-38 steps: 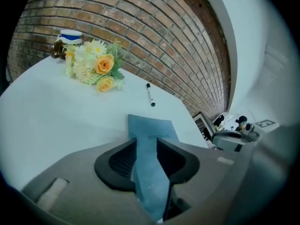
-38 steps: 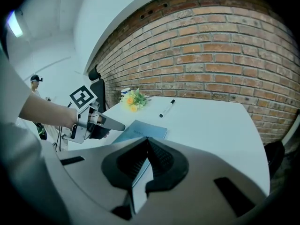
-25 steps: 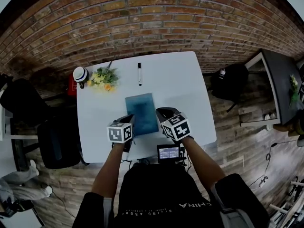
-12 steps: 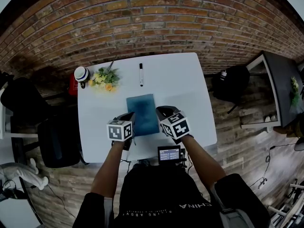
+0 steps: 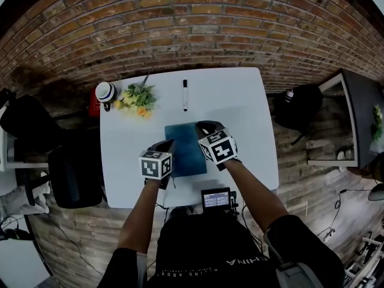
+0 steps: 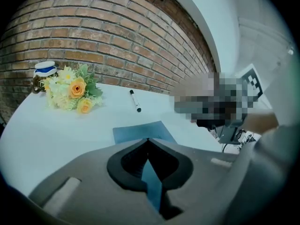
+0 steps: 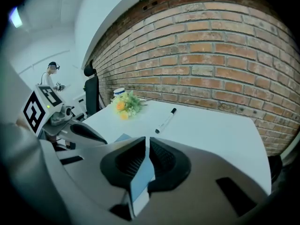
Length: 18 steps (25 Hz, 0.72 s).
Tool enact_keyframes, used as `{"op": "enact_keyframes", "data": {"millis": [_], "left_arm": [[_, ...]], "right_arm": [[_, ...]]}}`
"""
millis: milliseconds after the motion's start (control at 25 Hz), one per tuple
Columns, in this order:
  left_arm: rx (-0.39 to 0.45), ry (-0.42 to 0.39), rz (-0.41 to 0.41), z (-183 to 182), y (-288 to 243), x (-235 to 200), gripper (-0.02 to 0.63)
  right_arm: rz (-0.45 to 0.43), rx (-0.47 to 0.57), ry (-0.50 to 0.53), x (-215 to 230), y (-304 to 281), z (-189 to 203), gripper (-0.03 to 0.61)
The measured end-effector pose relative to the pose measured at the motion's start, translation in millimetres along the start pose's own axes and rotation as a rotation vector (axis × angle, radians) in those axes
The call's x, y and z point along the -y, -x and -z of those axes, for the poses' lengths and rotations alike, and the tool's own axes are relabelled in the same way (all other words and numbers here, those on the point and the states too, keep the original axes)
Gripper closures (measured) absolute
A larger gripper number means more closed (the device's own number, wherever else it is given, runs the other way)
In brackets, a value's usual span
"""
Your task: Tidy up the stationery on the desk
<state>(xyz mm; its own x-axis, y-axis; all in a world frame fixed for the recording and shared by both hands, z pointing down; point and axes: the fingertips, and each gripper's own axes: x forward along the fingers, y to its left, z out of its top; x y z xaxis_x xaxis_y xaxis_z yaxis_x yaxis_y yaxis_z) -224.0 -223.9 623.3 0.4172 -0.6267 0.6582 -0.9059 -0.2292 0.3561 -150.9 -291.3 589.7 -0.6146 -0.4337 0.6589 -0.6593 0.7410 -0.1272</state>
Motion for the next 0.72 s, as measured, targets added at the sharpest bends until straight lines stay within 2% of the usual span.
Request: {"op": "enact_keyframes", "data": {"millis": [440, 720], "left_arm": [[-0.007, 0.001, -0.008, -8, -15, -16, 0.601], [0.009, 0.013, -0.017, -10, -11, -23, 0.601]], "right_arm": [[0.043, -0.049, -0.086, 34, -82, -28, 0.472], [0.102, -0.096, -0.137, 43, -118, -29, 0.442]]}}
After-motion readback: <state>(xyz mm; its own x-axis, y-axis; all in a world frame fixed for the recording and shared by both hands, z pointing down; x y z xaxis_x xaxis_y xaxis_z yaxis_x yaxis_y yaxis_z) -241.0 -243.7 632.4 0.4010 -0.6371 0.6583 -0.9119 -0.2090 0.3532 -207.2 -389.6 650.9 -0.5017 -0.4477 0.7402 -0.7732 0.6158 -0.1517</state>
